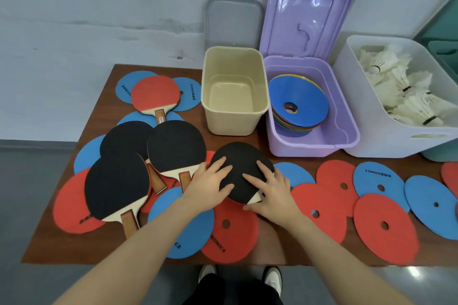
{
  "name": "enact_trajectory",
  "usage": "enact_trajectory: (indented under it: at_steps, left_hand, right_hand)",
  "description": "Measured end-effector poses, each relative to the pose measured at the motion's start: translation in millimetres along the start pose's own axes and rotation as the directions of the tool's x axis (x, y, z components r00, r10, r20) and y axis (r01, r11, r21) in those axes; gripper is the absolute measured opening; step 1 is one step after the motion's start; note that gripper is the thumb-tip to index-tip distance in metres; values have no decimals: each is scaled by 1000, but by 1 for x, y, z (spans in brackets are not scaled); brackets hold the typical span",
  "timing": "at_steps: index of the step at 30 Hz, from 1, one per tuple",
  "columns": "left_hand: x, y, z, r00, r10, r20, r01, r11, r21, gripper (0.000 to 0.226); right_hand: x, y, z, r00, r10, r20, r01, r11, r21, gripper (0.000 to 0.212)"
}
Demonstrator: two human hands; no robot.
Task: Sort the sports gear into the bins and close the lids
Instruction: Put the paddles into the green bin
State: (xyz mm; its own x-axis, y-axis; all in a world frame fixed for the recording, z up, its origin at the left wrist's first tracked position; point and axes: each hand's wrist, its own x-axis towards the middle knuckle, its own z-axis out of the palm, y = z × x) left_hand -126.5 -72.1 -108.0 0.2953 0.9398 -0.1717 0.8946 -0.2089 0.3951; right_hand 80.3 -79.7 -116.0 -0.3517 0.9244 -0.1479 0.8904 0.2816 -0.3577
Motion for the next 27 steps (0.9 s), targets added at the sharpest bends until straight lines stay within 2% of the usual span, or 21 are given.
enact_trajectory:
  at_steps: [3, 5, 7, 9, 11, 16, 21, 27]
  left_hand:
    - [-11, -11, -15, 991, -29, -130, 31, 999, 17, 58]
    - [-20, -23, -23, 964, -147, -219, 160, 986, 38, 61]
    - [-27, -37, -26, 930, -300, -215, 324, 942, 86, 54]
    - [-31, -48, -30, 890, -417, -186, 444, 885, 139, 65]
    - [-27, -54, -32, 862, -484, -151, 505, 847, 165, 81]
    - [-6, -61, -29, 845, -529, -76, 531, 817, 223, 104]
    - [0, -61, -24, 833, -542, -114, 553, 802, 226, 97]
    - [-14, -70, -31, 920, -366, -138, 387, 905, 177, 91]
  right_hand:
    - [1, -16, 3, 996, 35, -88, -32, 999, 34, 81]
    - [6, -25, 4, 989, 101, -110, -94, 993, 68, 79]
    - [10, -29, 6, 980, 167, -112, -156, 983, 100, 78]
    - [12, -31, 8, 970, 216, -109, -204, 973, 110, 77]
    - [13, -33, 10, 962, 252, -106, -241, 964, 108, 76]
    - [17, -45, 16, 939, 324, -116, -313, 944, 103, 76]
    - [20, -51, 19, 926, 361, -109, -353, 932, 82, 76]
    - [13, -49, 20, 916, 381, -126, -375, 924, 67, 75]
